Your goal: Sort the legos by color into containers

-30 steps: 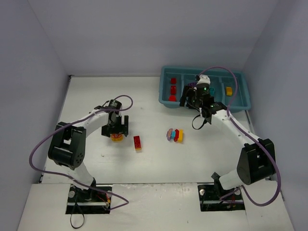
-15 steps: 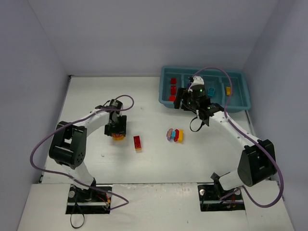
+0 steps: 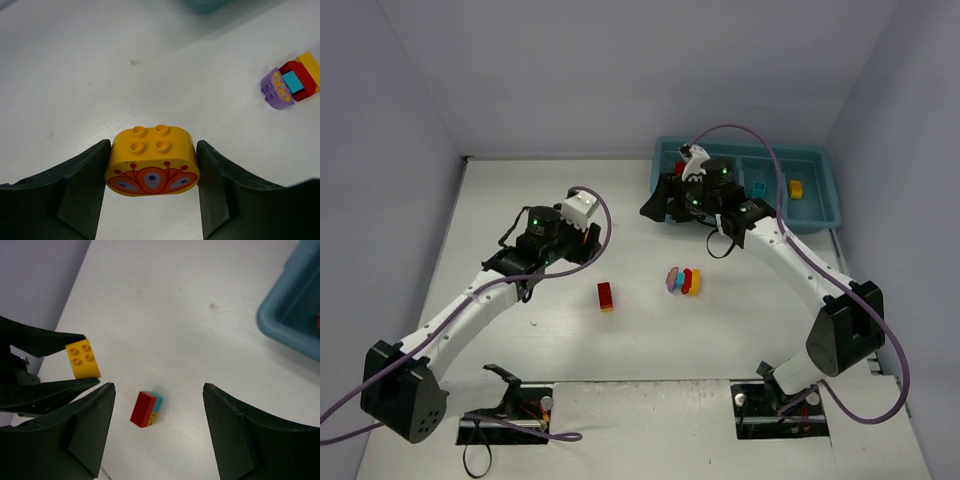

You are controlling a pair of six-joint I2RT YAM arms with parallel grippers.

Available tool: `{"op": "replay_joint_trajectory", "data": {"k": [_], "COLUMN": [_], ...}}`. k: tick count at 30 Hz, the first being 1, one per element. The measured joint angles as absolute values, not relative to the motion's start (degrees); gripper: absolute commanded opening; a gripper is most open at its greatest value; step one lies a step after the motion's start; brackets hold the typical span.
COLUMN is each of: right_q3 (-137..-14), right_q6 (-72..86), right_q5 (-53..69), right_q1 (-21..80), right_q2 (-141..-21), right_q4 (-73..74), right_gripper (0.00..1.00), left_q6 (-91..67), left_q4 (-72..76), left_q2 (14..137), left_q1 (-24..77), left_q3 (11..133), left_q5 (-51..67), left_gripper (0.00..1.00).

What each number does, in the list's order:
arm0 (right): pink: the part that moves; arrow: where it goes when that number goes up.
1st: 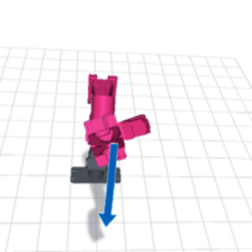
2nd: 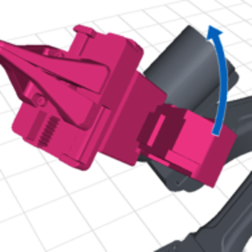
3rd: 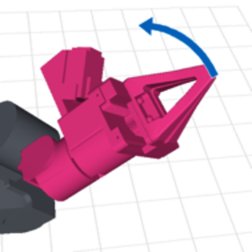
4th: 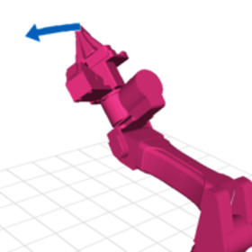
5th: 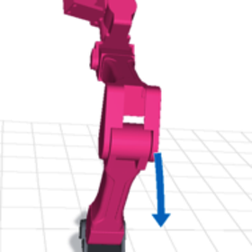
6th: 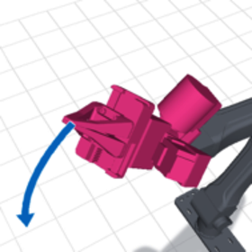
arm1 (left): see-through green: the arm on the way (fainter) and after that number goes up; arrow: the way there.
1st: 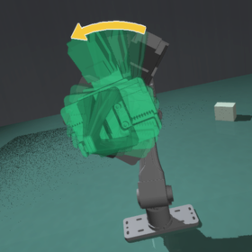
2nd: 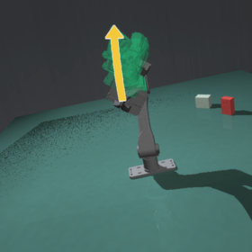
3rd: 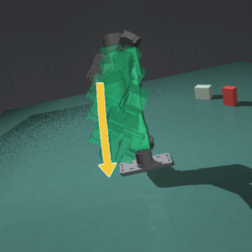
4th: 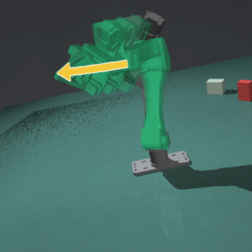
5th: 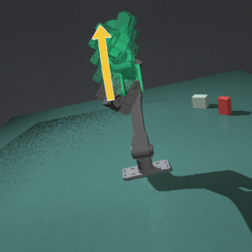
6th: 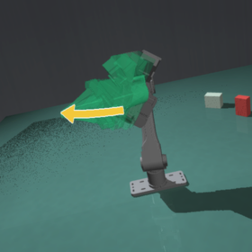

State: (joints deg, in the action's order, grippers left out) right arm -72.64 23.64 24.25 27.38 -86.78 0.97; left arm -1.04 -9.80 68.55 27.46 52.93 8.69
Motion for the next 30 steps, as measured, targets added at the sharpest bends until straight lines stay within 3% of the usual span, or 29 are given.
{"op": "replay_joint_trajectory", "data": {"k": [10,23,28,30], "right_q3": [-76.4,-76.6,-76.7,-76.9], "right_q6": [26.5,26.5,26.2,26.1], "right_q5": [34.3,35.1,35.0,35.2], "right_q1": [32.2,37.2,37.5,37.9], "right_q2": [-89.4,-90.0,-91.5,-91.7], "right_q4": [1.8,2.0,1.9,1.8], "right_gripper": [0.67,0.65,0.51,0.36], "left_q6": [14.0,17.3,17.3,17.4], "left_q4": [-2.5,0.4,0.5,0.2], "left_q2": [63.5,63.3,63.4,63.8], "left_q1": [29.2,31.0,32.1,32.2], "left_q3": [51.0,51.0,51.1,51.1], "left_q5": [20.7,26.9,27.0,26.7], "left_gripper": [0.16,0.16,0.16,0.16]}}
